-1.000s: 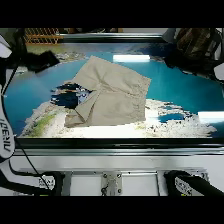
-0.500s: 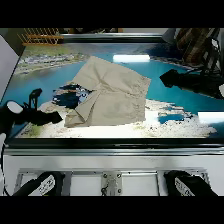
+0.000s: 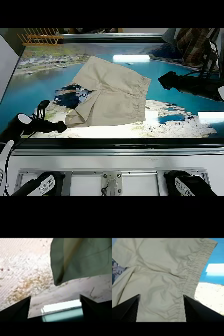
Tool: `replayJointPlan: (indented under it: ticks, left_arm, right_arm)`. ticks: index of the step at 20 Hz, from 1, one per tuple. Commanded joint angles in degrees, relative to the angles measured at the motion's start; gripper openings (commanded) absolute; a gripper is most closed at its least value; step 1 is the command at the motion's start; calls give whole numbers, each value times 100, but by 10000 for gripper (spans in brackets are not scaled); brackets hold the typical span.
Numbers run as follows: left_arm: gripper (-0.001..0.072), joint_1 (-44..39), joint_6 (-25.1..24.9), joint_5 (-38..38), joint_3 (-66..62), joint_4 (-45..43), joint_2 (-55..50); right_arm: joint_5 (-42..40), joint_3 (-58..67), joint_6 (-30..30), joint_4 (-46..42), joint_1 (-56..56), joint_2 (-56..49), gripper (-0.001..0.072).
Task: Fold the clothes and pants, and hang the long-sleeved shirts on hangers.
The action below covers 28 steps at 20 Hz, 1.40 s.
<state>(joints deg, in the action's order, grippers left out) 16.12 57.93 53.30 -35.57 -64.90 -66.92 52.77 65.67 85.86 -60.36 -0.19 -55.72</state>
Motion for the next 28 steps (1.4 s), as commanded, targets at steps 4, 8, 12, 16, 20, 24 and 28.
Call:
replayJointPlan:
  ticks: [4,8,12,16,20,24,28]
  left_arm:
    - [655,4,-114,28,-376,203,-645]
    - [655,-127,-114,-46,-413,186,-745]
    - [655,-546,-31,-389,-413,195,-745]
    - [482,-780,149,-505,-413,188,-745]
    - [8,-719,304,-350,-481,195,-741]
    - [8,-474,402,243,-789,195,-739]
    - [8,-455,402,411,-857,199,-739]
  right_arm:
    - [2,-2,7,15,2,4,576]
    - [2,-2,7,15,2,4,576]
    - [4,-2,7,15,4,4,576]
    - [7,-2,7,15,4,4,576]
    - [17,-2,4,-22,-11,13,576]
    - [647,-262,999,-778,-177,9,576]
    - [629,-1878,3324,-1631,-258,0,578]
